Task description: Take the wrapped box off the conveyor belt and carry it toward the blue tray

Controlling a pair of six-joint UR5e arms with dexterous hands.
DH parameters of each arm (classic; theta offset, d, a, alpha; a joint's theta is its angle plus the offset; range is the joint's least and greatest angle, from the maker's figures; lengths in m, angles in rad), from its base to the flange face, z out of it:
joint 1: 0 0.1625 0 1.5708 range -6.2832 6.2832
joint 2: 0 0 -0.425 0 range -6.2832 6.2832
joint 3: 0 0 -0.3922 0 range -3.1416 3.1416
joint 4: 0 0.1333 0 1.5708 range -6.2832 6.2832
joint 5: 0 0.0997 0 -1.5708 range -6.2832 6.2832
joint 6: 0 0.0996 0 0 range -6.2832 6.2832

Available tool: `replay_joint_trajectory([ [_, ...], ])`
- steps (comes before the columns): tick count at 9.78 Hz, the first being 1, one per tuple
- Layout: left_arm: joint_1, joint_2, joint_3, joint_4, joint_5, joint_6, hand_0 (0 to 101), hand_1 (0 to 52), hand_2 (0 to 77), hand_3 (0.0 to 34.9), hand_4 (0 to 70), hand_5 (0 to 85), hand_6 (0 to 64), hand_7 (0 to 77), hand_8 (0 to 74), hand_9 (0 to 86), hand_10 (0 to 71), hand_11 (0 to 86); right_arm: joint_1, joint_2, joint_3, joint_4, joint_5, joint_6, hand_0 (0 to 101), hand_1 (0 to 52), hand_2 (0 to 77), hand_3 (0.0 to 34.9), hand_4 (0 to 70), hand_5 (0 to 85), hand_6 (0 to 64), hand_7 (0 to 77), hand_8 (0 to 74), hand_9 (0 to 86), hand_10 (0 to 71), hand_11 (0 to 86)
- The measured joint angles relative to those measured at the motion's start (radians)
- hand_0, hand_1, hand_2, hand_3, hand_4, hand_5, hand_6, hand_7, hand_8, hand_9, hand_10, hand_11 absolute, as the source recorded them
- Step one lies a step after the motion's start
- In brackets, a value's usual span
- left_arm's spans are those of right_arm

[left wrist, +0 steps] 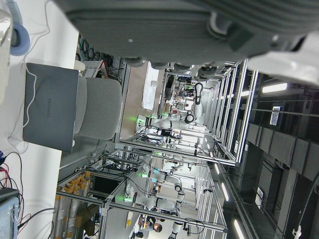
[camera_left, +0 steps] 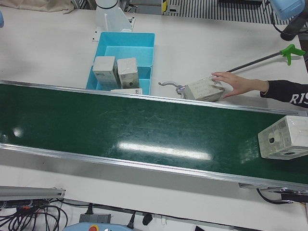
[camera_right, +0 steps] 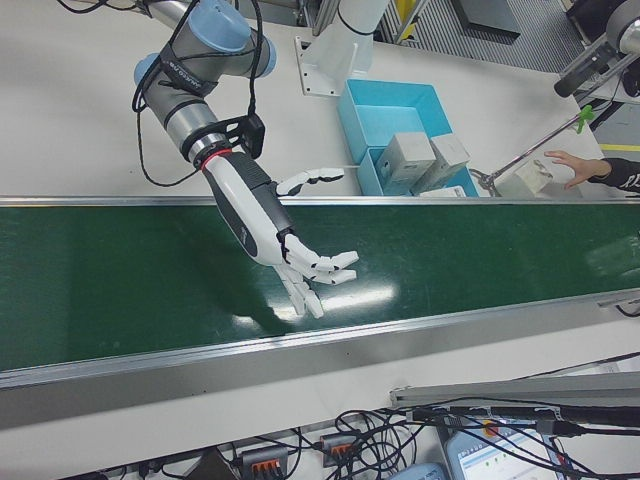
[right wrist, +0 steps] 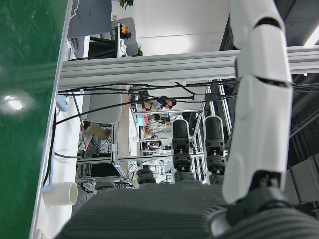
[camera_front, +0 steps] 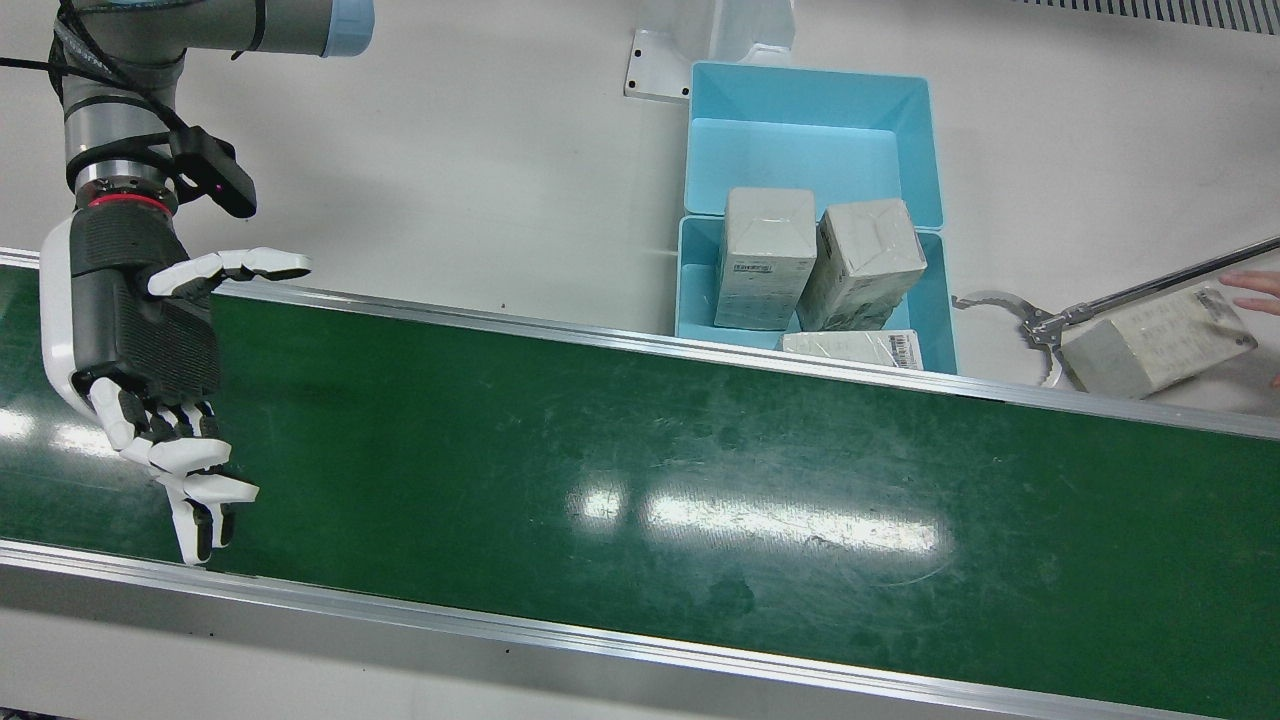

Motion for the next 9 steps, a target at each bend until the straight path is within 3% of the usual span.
replay_joint_trajectory([
  [9, 0.000, 0.000, 0.000, 0.000, 0.000, 0.000, 0, 0.0, 0.5, 0.0, 0.0, 1.1, 0.0, 0.0, 0.0, 0.0, 0.0, 0.0, 0.001, -0.002, 0.000, 0.000, -0.001, 0.000, 47, 14.2, 16.9, 20.2, 10.9, 33.8, 4.9, 25.6, 0.0, 5.4, 0.0, 1.1],
])
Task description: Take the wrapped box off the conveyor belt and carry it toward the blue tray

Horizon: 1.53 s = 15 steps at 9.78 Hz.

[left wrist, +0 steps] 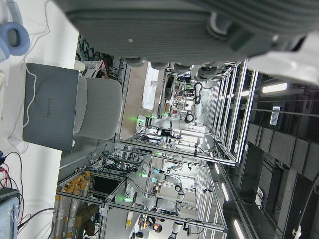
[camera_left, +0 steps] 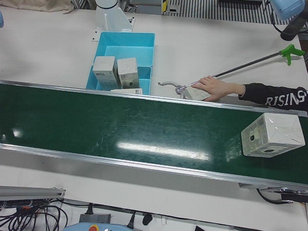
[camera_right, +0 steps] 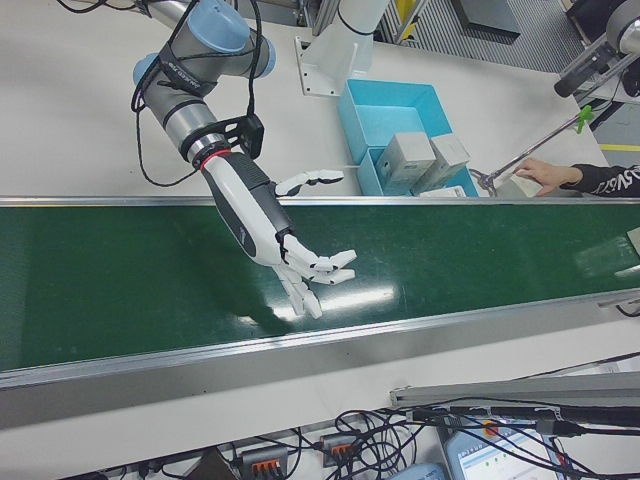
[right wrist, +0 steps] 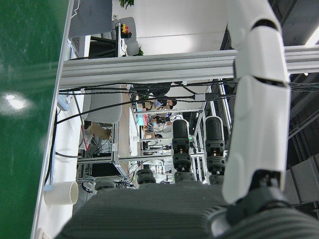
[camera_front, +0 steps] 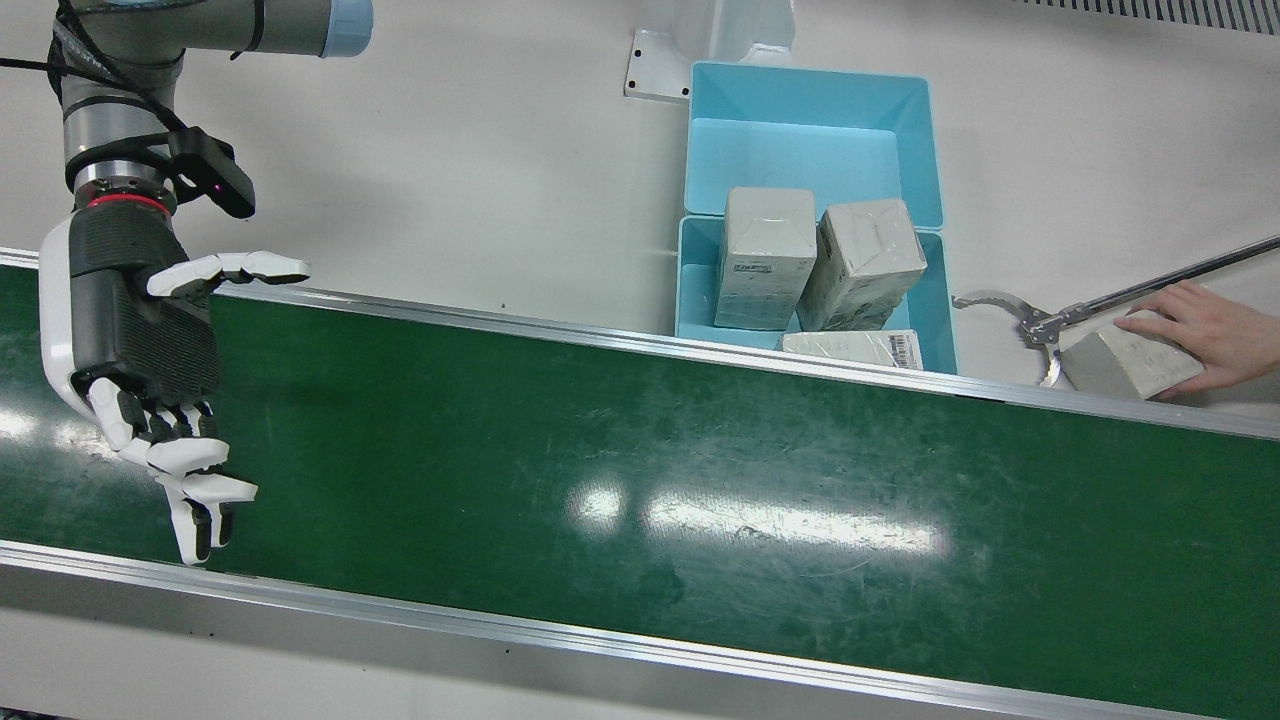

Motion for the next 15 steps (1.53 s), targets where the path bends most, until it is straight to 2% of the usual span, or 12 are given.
replay_joint_trajectory([
  [15, 0.000, 0.000, 0.000, 0.000, 0.000, 0.000, 0, 0.0, 0.5, 0.0, 0.0, 1.1, 0.0, 0.0, 0.0, 0.0, 0.5, 0.0, -0.007, 0.002, -0.013, -0.002, 0.001, -0.001, 47, 14.2, 18.5, 21.1, 12.5, 33.8, 4.9, 26.7, 0.0, 5.4, 0.0, 1.1],
])
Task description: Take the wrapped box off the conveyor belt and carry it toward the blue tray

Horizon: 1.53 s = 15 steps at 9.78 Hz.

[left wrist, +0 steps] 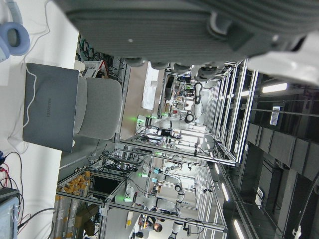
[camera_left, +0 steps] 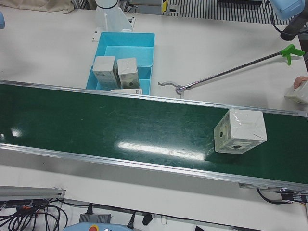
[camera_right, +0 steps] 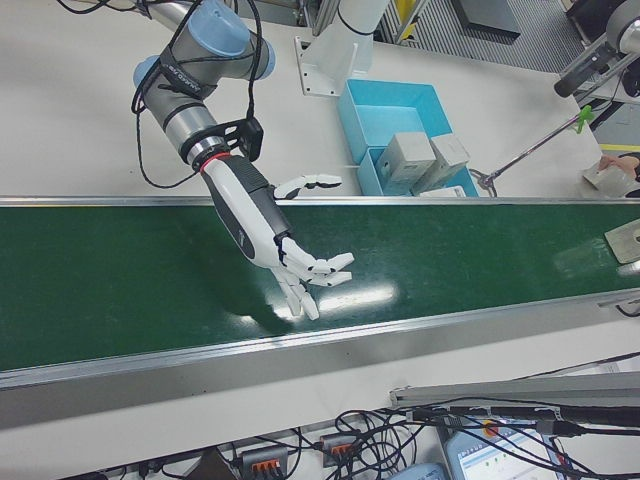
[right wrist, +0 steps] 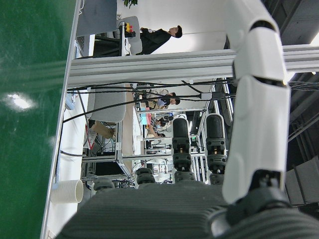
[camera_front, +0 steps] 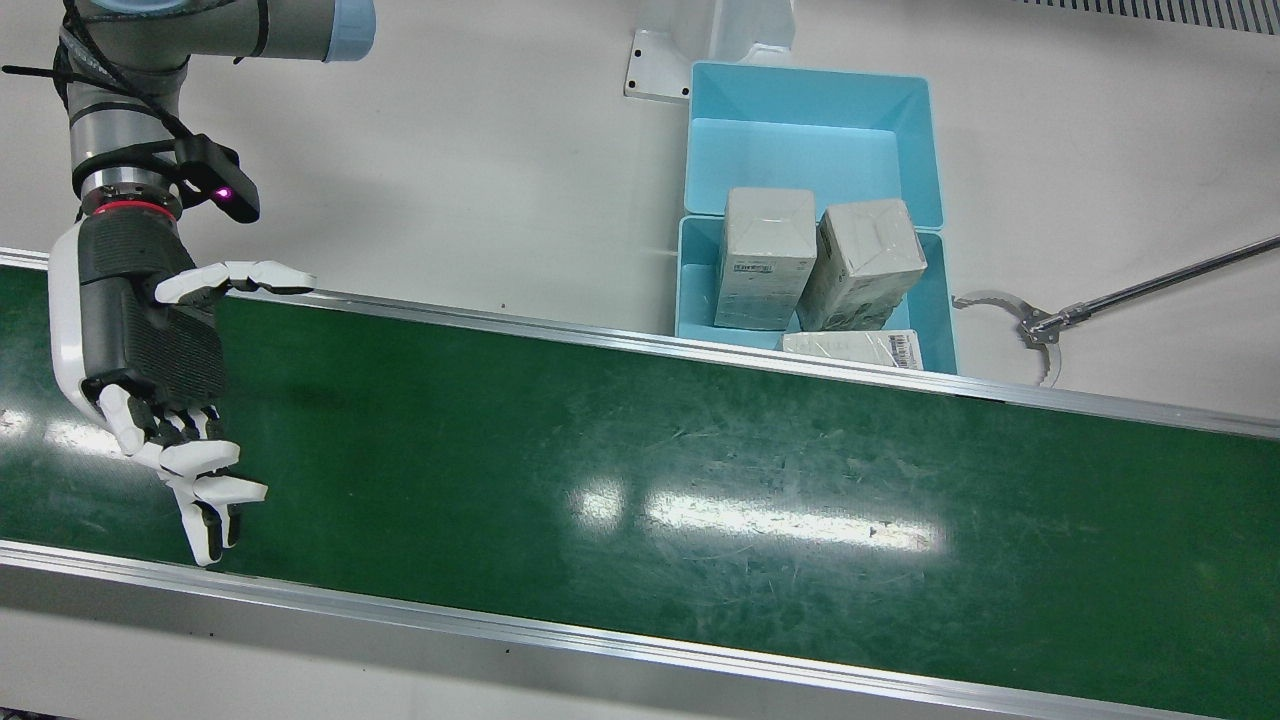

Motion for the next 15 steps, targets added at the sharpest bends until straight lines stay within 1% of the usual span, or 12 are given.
replay_joint_trajectory([
  [1, 0.000, 0.000, 0.000, 0.000, 0.000, 0.000, 0, 0.0, 0.5, 0.0, 0.0, 1.1, 0.0, 0.0, 0.0, 0.0, 0.0, 0.0, 0.002, 0.001, 0.000, 0.000, 0.000, 0.000, 47, 14.2, 18.5, 21.1, 12.5, 33.8, 5.5, 26.7, 0.0, 7.1, 0.0, 1.1],
  [2, 0.000, 0.000, 0.000, 0.000, 0.000, 0.000, 0, 0.0, 0.5, 0.0, 0.0, 1.1, 0.0, 0.5, 0.0, 0.0, 0.0, 0.0, 0.008, -0.001, 0.003, 0.000, 0.000, 0.003, 47, 15.8, 19.1, 19.8, 12.5, 33.8, 5.5, 26.7, 0.0, 7.1, 0.0, 1.1],
  [6, 0.000, 0.000, 0.000, 0.000, 0.000, 0.000, 0, 0.0, 1.1, 0.0, 0.0, 1.1, 0.0, 0.5, 0.0, 0.0, 0.0, 0.0, 0.037, 0.000, 0.004, 0.001, 0.000, 0.008, 48, 15.3, 19.1, 19.9, 11.5, 33.8, 5.5, 26.7, 0.0, 7.1, 0.0, 1.1],
  [7, 0.000, 0.000, 0.000, 0.000, 0.000, 0.000, 0, 0.0, 0.5, 0.0, 0.0, 1.1, 0.0, 0.0, 0.0, 0.0, 0.5, 0.0, 0.038, 0.001, 0.001, 0.001, 0.000, 0.007, 48, 15.3, 19.1, 19.8, 13.1, 33.8, 5.5, 26.7, 0.0, 5.4, 0.0, 1.1],
  [8, 0.000, 0.000, 0.000, 0.000, 0.000, 0.000, 0, 0.0, 0.5, 0.0, 0.0, 1.1, 0.0, 0.0, 0.0, 0.0, 0.5, 0.0, 0.037, 0.002, -0.004, 0.002, 0.000, 0.007, 48, 14.7, 19.1, 19.7, 13.1, 34.4, 5.5, 26.7, 0.0, 7.1, 0.0, 1.1],
  [10, 0.000, 0.000, 0.000, 0.000, 0.000, 0.000, 0, 0.0, 0.5, 0.0, 0.0, 1.1, 0.0, 0.5, 0.0, 0.0, 0.5, 0.0, 0.035, 0.004, -0.016, 0.004, -0.001, 0.007, 48, 14.7, 19.1, 19.7, 13.1, 34.4, 5.5, 26.7, 0.0, 7.1, 0.0, 1.1],
  [11, 0.000, 0.000, 0.000, 0.000, 0.000, 0.000, 0, 0.0, 0.5, 0.0, 0.0, 1.1, 0.0, 0.5, 0.0, 0.0, 0.5, 0.0, 0.037, 0.004, -0.017, 0.004, -0.001, 0.007, 48, 14.7, 20.2, 19.8, 13.1, 35.5, 5.5, 27.3, 0.0, 7.1, 0.0, 1.1],
  [14, 0.000, 0.000, 0.000, 0.000, 0.000, 0.000, 0, 0.0, 0.5, 0.0, 0.0, 1.1, 0.0, 0.0, 0.0, 0.0, 0.5, 0.0, 0.047, 0.004, -0.014, 0.005, -0.002, 0.010, 48, 15.3, 20.2, 19.7, 13.1, 35.5, 5.5, 27.3, 0.0, 7.1, 0.0, 1.1],
  [15, 0.000, 0.000, 0.000, 0.000, 0.000, 0.000, 0, 0.0, 0.5, 0.0, 0.0, 1.1, 0.0, 0.0, 0.0, 0.0, 0.5, 0.0, 0.053, 0.004, -0.012, 0.005, -0.002, 0.010, 48, 15.8, 19.6, 19.8, 12.0, 35.5, 5.5, 26.7, 0.0, 7.1, 0.0, 1.1],
])
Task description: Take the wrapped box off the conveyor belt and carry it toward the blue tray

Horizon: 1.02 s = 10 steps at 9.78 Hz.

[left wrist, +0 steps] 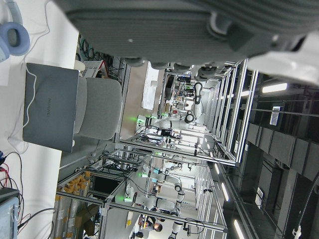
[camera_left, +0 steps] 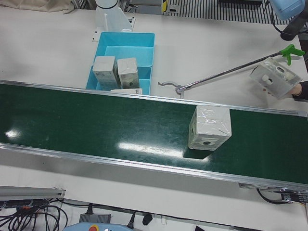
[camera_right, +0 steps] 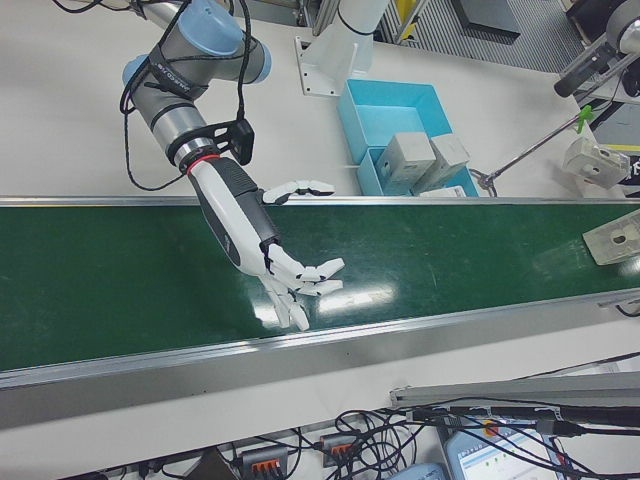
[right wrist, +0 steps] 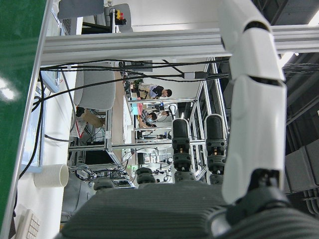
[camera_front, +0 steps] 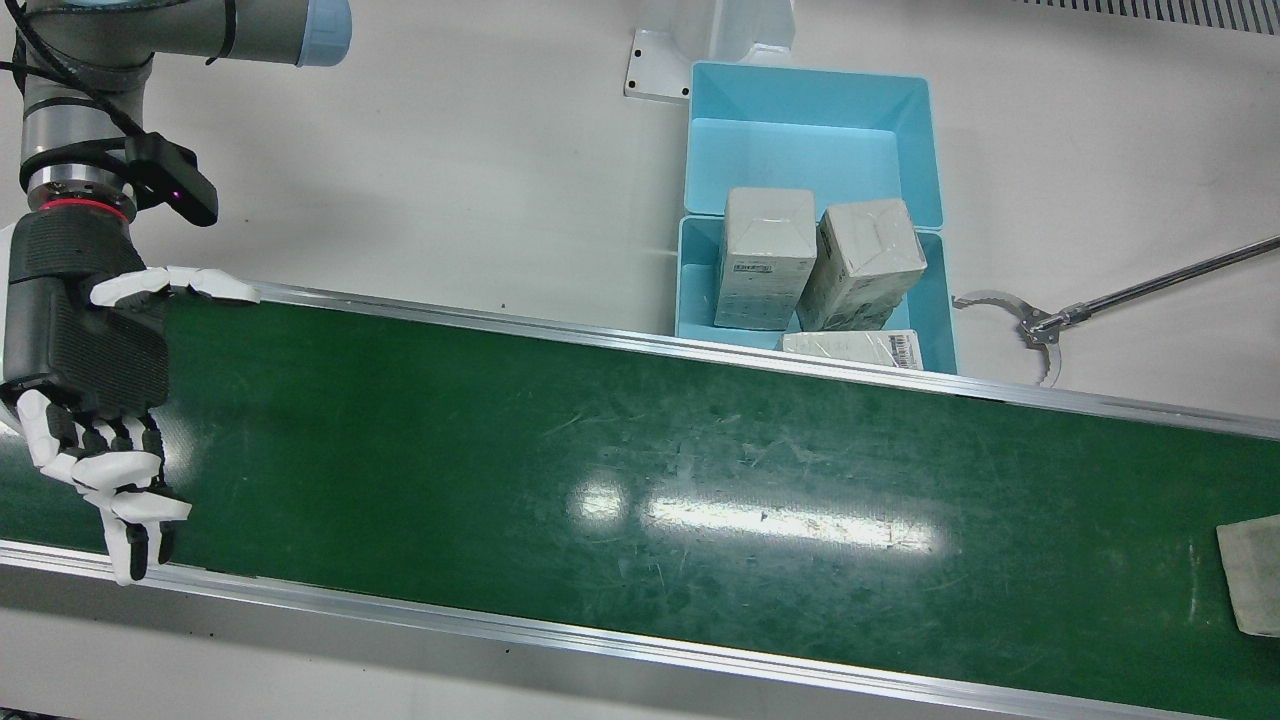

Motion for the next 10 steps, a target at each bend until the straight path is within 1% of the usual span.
replay_joint_trajectory([
  [2, 0.000, 0.000, 0.000, 0.000, 0.000, 0.000, 0, 0.0, 0.5, 0.0, 0.0, 1.1, 0.0, 0.5, 0.0, 0.0, 0.5, 0.0, 0.012, -0.005, 0.004, -0.001, -0.015, 0.009, 48, 15.8, 19.6, 19.7, 12.0, 35.5, 4.9, 26.2, 0.0, 6.5, 0.0, 1.1],
  [3, 0.000, 0.000, 0.000, 0.000, 0.000, 0.000, 0, 0.0, 0.5, 0.0, 0.0, 1.1, 0.0, 0.5, 0.0, 0.0, 0.5, 0.0, 0.015, -0.013, 0.004, -0.002, -0.024, 0.015, 48, 15.8, 19.6, 19.7, 12.0, 35.5, 3.3, 26.2, 0.0, 5.4, 0.0, 1.1],
  [4, 0.000, 0.000, 0.000, 0.000, 0.000, 0.000, 0, 0.0, 1.1, 0.0, 0.0, 1.1, 0.0, 0.5, 0.0, 0.0, 0.5, 0.0, 0.015, -0.019, 0.003, -0.003, -0.028, 0.017, 48, 15.8, 18.5, 20.3, 12.0, 35.5, 4.4, 25.6, 0.0, 5.4, 0.0, 1.1],
  [5, 0.000, 0.000, 0.000, 0.000, 0.000, 0.000, 0, 0.0, 0.5, 0.0, 0.0, 1.1, 0.0, 0.5, 0.0, 0.0, 0.5, 0.0, 0.015, -0.023, 0.002, -0.003, -0.030, 0.019, 48, 15.8, 18.5, 20.3, 12.0, 35.5, 4.4, 25.6, 0.0, 5.4, 0.0, 1.1],
  [6, 0.000, 0.000, 0.000, 0.000, 0.000, 0.000, 0, 0.0, 1.1, 0.0, 0.0, 1.1, 0.0, 0.0, 0.0, 0.0, 0.5, 0.0, 0.015, -0.025, 0.002, -0.003, -0.031, 0.020, 48, 15.8, 18.5, 21.3, 11.5, 35.5, 4.4, 26.2, 0.0, 6.0, 0.0, 1.1],
  [10, 0.000, 0.000, 0.000, 0.000, 0.000, 0.000, 0, 0.0, 0.5, 0.0, 0.0, 1.1, 0.0, 0.0, 0.0, 0.0, 0.5, 0.0, 0.021, -0.022, 0.010, -0.003, -0.032, 0.020, 48, 15.8, 19.1, 21.2, 10.9, 35.5, 4.4, 26.2, 0.0, 6.0, 0.0, 1.1],
])
